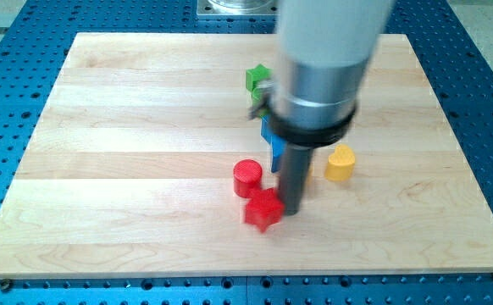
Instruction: Push the yellow heart diagonal to the green star
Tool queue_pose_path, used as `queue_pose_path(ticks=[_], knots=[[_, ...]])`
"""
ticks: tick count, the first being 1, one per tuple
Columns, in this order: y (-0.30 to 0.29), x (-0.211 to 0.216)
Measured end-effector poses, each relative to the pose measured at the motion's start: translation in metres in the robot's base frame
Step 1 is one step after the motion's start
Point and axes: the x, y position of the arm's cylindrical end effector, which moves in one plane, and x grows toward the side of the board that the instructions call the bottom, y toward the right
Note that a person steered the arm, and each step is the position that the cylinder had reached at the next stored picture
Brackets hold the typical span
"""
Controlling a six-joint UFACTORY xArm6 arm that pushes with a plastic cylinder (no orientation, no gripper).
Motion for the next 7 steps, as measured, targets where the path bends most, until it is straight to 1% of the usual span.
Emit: queue_pose_path(ticks=[1, 2, 3, 4, 5, 6, 7], knots=[[0.009, 0.007], [0.051, -0.020], [0.081, -0.069], [0.096, -0.090], [0.119, -0.044], [0.146, -0.071], [0.136, -0.140]])
